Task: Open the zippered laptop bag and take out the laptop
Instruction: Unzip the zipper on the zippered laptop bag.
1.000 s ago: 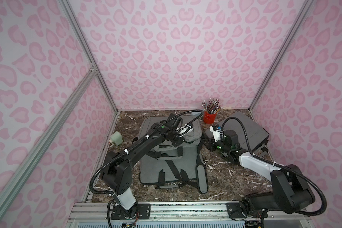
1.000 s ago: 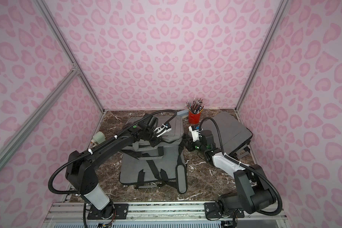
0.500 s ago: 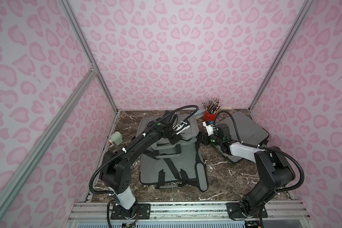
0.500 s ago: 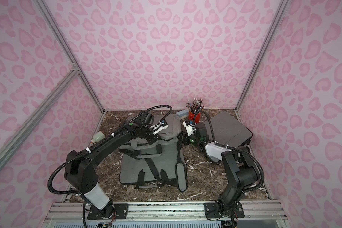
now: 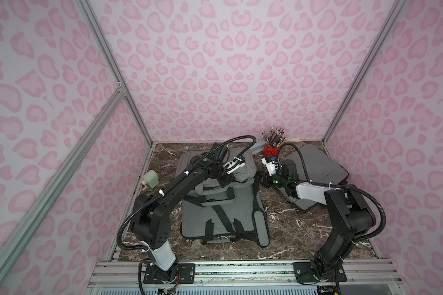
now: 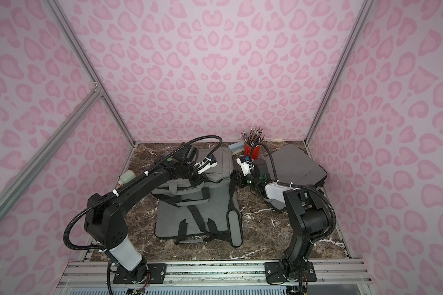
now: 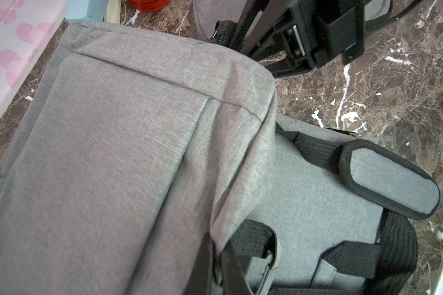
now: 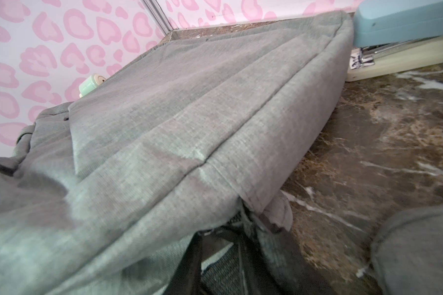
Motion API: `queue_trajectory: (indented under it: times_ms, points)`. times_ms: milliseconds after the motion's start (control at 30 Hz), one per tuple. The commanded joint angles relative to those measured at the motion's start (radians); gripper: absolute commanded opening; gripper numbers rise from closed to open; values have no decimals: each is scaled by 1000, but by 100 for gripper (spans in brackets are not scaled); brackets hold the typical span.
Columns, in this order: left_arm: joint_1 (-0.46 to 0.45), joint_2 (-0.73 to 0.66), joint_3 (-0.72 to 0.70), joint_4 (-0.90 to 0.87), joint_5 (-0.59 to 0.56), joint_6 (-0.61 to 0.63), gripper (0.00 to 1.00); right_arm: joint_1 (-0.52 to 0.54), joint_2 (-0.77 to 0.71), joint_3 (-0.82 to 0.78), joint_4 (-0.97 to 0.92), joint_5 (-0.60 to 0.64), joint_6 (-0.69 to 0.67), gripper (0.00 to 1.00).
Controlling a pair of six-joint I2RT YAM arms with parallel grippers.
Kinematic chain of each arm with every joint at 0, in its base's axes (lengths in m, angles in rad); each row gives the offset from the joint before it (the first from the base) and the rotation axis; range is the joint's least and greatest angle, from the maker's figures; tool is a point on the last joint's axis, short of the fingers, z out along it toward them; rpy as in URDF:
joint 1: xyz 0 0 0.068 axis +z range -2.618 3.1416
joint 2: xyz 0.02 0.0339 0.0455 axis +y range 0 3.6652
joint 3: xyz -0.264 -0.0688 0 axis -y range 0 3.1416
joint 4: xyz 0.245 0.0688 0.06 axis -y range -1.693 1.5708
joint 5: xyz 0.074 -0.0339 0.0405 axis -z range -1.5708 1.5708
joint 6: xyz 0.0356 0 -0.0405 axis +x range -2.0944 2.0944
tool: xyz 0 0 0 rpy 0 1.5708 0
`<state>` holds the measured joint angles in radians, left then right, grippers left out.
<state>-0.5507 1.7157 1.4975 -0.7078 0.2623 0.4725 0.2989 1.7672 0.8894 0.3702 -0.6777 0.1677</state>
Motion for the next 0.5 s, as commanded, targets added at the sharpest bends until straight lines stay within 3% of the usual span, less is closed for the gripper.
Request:
queue_trajectory:
  times_ms: [0,267,467]
  points:
    - [3,-6,20,37,60,5,3,-2,2,-14,54,-6,-33,26]
    - [3,14,39,19,71,2,3,14,26,1,98,-92,-24,21]
    - [5,21,49,3,63,7,3,13,32,-10,99,-51,-20,8]
